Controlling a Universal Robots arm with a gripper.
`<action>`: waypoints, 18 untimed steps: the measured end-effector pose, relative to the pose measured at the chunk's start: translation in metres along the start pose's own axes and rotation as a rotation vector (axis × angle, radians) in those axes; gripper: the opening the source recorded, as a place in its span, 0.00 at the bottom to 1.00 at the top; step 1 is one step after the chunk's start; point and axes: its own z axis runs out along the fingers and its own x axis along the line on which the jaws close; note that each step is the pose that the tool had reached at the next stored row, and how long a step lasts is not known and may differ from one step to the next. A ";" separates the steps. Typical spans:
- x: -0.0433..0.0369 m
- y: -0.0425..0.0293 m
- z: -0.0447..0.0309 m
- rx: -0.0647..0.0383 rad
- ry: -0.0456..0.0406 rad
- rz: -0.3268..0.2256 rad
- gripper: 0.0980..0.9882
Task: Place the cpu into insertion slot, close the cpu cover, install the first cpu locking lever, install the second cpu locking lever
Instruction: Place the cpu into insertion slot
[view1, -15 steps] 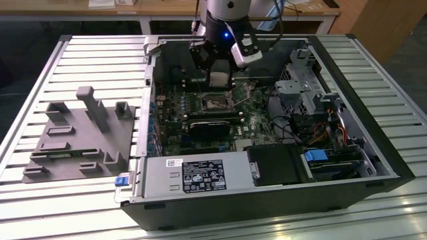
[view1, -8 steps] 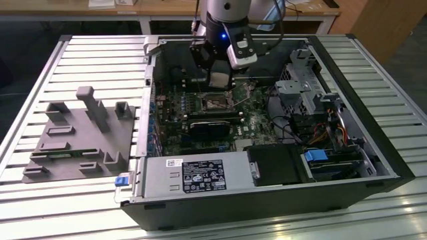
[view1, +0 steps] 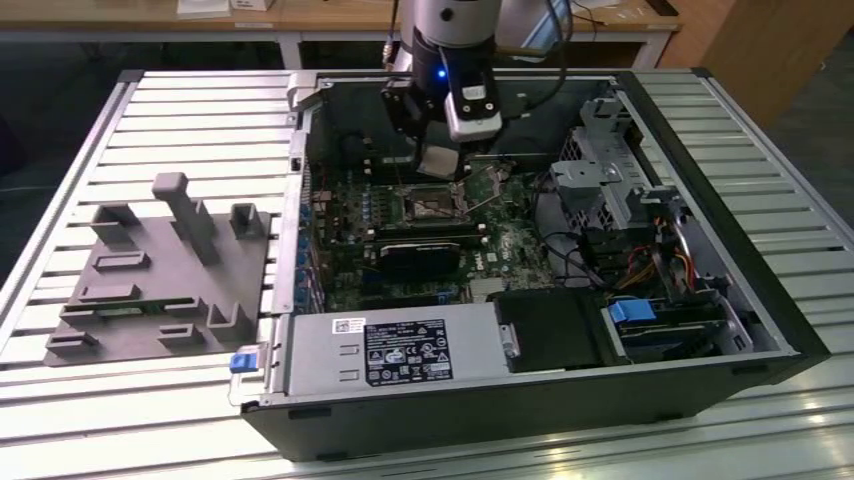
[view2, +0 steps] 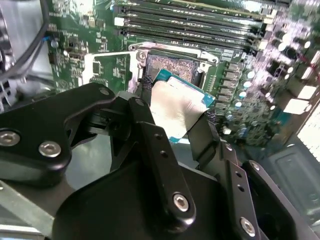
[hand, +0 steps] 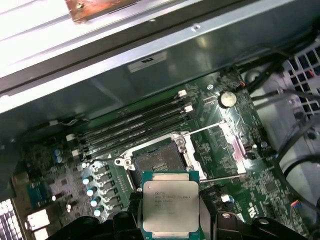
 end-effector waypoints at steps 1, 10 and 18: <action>0.0000 0.0000 0.0004 0.000 -0.0015 0.018 0.49; 0.0000 -0.0003 0.0036 -0.003 -0.0161 0.181 0.49; -0.0001 -0.0006 0.0070 -0.005 -0.0290 0.326 0.49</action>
